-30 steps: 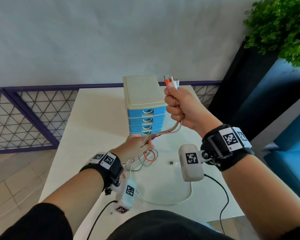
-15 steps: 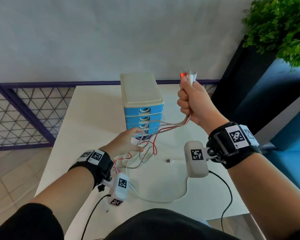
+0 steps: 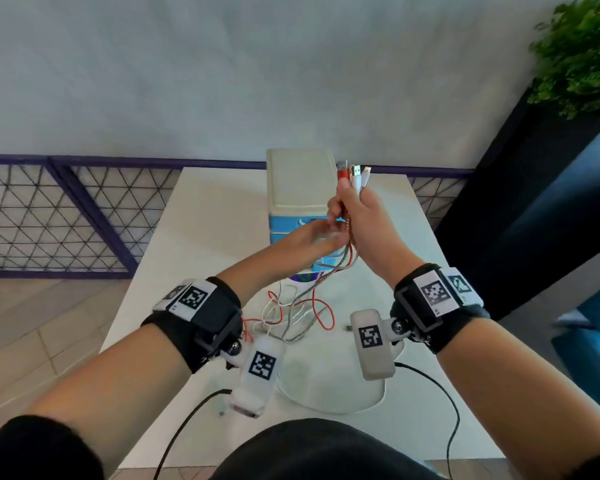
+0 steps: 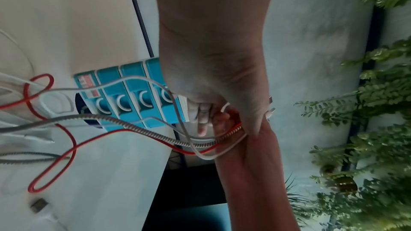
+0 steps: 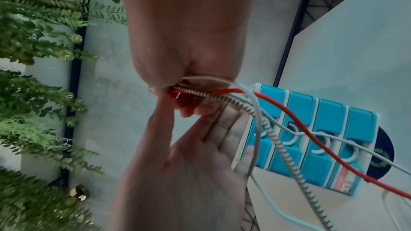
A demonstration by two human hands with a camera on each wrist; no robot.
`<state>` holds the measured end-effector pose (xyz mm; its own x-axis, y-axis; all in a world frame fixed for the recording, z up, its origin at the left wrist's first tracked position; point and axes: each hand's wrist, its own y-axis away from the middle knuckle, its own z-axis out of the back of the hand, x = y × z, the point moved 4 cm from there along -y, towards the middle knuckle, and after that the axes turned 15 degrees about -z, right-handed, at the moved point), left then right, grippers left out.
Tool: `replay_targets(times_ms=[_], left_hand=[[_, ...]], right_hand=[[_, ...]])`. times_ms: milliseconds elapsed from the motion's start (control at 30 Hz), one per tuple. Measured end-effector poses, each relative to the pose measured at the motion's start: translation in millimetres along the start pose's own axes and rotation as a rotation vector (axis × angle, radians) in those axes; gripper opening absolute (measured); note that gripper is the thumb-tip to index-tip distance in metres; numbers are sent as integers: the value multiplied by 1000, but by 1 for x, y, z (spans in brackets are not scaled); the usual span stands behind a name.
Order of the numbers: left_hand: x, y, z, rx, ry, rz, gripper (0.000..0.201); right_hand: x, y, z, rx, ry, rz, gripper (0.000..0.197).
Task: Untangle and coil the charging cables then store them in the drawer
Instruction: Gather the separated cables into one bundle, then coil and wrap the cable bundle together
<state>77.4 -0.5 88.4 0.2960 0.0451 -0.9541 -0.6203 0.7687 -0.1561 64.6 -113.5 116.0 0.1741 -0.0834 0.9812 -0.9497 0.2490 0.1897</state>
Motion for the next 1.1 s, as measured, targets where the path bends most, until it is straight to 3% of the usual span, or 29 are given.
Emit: replay_targets(times_ms=[133, 200, 300, 500, 667, 733, 833, 900, 967, 1000, 1100], left_hand=[[1, -12, 0, -201, 126, 7, 51], [6, -16, -1, -238, 174, 36, 56], [8, -17, -5, -227, 227, 46, 44], [1, -15, -19, -119, 258, -50, 35], [1, -13, -27, -139, 390, -10, 34], [3, -14, -27, -172, 367, 2, 38], [4, -12, -20, -251, 343, -7, 25], [4, -8, -14, -276, 356, 1, 23], [3, -4, -10, -282, 383, 7, 25], [3, -2, -8, -284, 385, 7, 25], [-1, 2, -6, -278, 360, 1, 24]], right_hand=[[-1, -1, -4, -92, 149, 12, 29], [-3, -2, -5, -97, 151, -6, 32], [-2, 0, -3, -107, 102, -59, 26], [-5, -4, 2, -81, 150, -103, 41], [-11, -5, 1, 46, 97, -159, 28], [-14, -5, 2, 113, 98, -209, 41], [-26, -10, 19, 186, -75, -306, 78], [-45, -14, 36, 100, -139, -369, 73], [-73, -17, 51, -48, 59, -400, 41], [-90, -19, 55, -94, 312, -399, 26], [-150, -24, 62, -7, 1219, -357, 28]])
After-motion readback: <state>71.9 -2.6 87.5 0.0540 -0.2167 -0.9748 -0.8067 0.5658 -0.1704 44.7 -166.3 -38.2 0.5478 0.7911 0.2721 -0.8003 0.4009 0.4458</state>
